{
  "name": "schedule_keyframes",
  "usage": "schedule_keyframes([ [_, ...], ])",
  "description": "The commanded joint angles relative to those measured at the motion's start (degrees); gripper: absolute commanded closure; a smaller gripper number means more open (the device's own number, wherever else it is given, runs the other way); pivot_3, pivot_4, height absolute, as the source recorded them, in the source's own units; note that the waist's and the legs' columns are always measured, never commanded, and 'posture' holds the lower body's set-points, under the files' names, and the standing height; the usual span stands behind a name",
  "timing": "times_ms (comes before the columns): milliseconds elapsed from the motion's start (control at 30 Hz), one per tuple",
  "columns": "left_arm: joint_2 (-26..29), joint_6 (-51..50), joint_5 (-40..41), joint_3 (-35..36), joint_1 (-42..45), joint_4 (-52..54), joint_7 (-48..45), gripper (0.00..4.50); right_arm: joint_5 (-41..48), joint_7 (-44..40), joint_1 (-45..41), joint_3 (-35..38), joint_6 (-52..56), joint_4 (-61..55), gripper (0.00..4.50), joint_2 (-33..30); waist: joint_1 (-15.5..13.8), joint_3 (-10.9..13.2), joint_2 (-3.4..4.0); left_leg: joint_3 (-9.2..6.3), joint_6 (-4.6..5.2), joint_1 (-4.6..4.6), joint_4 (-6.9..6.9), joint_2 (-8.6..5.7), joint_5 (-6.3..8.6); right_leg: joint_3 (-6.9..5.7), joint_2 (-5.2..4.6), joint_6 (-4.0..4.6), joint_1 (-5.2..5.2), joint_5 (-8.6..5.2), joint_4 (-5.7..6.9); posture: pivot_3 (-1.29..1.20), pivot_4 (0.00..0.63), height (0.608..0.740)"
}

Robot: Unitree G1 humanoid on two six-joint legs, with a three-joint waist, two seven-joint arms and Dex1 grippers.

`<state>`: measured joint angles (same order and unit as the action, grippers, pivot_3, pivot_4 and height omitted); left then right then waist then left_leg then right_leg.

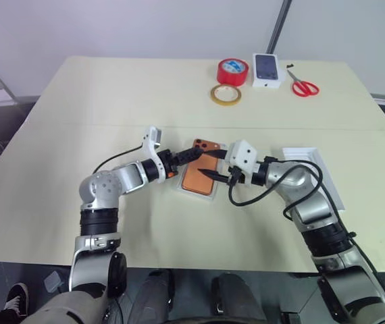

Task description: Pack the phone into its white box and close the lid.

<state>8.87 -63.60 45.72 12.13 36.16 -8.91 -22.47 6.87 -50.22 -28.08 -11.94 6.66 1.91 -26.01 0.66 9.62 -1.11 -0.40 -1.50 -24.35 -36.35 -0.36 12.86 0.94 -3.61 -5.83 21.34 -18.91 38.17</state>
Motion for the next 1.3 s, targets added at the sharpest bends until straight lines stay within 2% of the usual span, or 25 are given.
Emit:
schedule_keyframes([
  [33,1.22,1.14,-2.09,-2.84,-0.47,1.15,-1.64,0.36,-0.26,1.61,-1.76,2.39,-2.03,0.31,2.09,-0.26,0.02,0.00,0.01,0.00,0.00,0.01,0.01,0.00,0.00,0.00,0.00,0.00,0.00,0.00,0.00,0.00,0.150,0.740],
  [133,1.39,-0.85,-0.04,-3.20,-1.37,3.02,-3.48,0.36,-1.07,3.86,-2.66,3.72,-2.47,2.50,2.09,-0.53,0.03,0.00,0.01,0.00,0.00,0.00,0.01,0.00,0.00,0.01,0.00,0.00,0.00,0.00,0.00,0.00,0.150,0.740],
  [233,1.05,0.21,-2.17,-5.12,-1.61,3.28,-3.35,0.36,-4.86,8.40,-4.24,4.63,-4.54,7.29,2.09,-1.33,-0.10,0.00,0.01,0.00,0.00,0.01,0.00,0.00,0.00,0.00,0.00,0.00,-0.01,0.00,0.00,0.00,0.150,0.740],
  [367,1.73,0.64,-1.10,-1.80,-1.81,3.79,-2.46,0.36,-6.21,10.35,-4.88,5.78,-6.03,10.63,2.09,-2.23,-0.03,0.00,0.01,0.01,0.00,0.00,-0.04,-0.02,0.00,0.01,-0.02,0.00,-0.03,0.00,-0.01,0.00,0.150,0.740],
  [433,2.55,0.85,-0.86,-0.09,-1.55,3.08,-1.95,0.87,-5.26,9.45,-4.27,6.10,-6.51,10.89,2.09,-2.43,0.13,0.00,0.01,0.01,0.00,0.00,-0.02,0.00,0.00,0.01,0.00,0.00,-0.02,0.00,0.00,0.00,0.150,0.740],
  [467,2.90,1.69,-1.21,0.46,-1.30,2.85,-1.71,1.20,-4.99,9.51,-3.94,6.35,-6.37,10.90,2.35,-2.46,0.32,0.00,0.01,0.01,0.01,0.00,-0.01,0.01,0.00,0.01,0.02,0.00,0.00,0.00,0.01,0.00,0.150,0.740],
  [533,3.42,3.66,-2.10,1.88,-0.05,1.97,-0.48,2.19,-6.17,10.10,-3.13,5.93,-6.61,10.93,3.03,-2.81,0.36,0.00,0.01,0.04,0.01,0.01,0.03,0.04,0.00,0.03,0.05,0.00,0.03,0.00,0.02,0.00,0.150,0.740],
  [633,4.14,6.19,-3.05,2.19,1.47,0.94,-0.56,3.73,-6.72,10.39,-2.34,5.69,-6.39,10.77,4.49,-2.75,0.07,0.00,0.01,0.04,0.01,0.00,0.01,0.05,0.00,0.02,0.05,0.00,0.02,0.00,0.02,0.00,0.150,0.740],
  [667,4.64,7.64,-4.65,0.95,1.62,0.64,-0.77,4.31,-7.26,10.51,-2.07,5.42,-6.33,10.72,4.50,-2.87,-0.02,0.00,0.01,0.04,0.01,0.00,-0.02,0.04,0.00,0.02,0.04,0.00,0.01,0.00,0.02,0.00,0.150,0.740],
  [700,5.13,8.72,-6.23,-0.53,1.63,0.30,-1.02,4.47,-8.11,10.71,-1.84,4.98,-6.57,10.81,4.50,-3.09,-0.03,0.00,0.01,0.04,0.01,0.00,-0.03,0.02,0.00,0.02,0.02,0.00,0.00,0.00,0.02,0.00,0.150,0.740],
  [933,10.20,17.64,-21.16,-16.75,1.26,-5.11,-7.61,4.47,-15.36,12.38,-1.24,1.21,-5.82,13.14,4.50,-5.02,0.04,-0.01,0.02,0.07,0.00,0.00,-0.01,0.00,-0.01,0.03,0.07,0.00,0.01,0.00,0.01,0.00,0.150,0.740],
  [1000,9.70,18.43,-22.02,-17.69,1.80,-6.36,-8.97,4.47,-16.13,12.92,-1.46,1.17,-5.73,13.84,4.50,-5.04,0.00,-0.02,0.03,0.07,0.00,0.00,-0.01,0.01,-0.01,0.03,0.07,0.00,0.02,0.00,0.02,0.00,0.150,0.740],
  [1167,6.53,16.01,-21.87,-21.88,3.29,-6.97,-14.93,4.47,-13.51,8.02,0.77,0.56,-6.83,10.89,4.50,-5.15,-0.23,-0.02,0.03,0.07,0.02,0.00,-0.06,0.00,-0.01,0.01,0.07,0.00,-0.06,0.00,0.00,0.00,0.150,0.740],
  [1300,2.67,17.77,-23.63,-25.39,5.92,-7.26,-18.01,4.47,-14.39,6.93,2.56,1.98,-6.68,9.61,4.50,-8.77,-0.88,-0.02,0.03,0.06,0.05,-0.02,-0.17,-0.02,0.01,-0.02,0.06,-0.01,-0.13,-0.01,0.00,0.00,0.150,0.740],
])
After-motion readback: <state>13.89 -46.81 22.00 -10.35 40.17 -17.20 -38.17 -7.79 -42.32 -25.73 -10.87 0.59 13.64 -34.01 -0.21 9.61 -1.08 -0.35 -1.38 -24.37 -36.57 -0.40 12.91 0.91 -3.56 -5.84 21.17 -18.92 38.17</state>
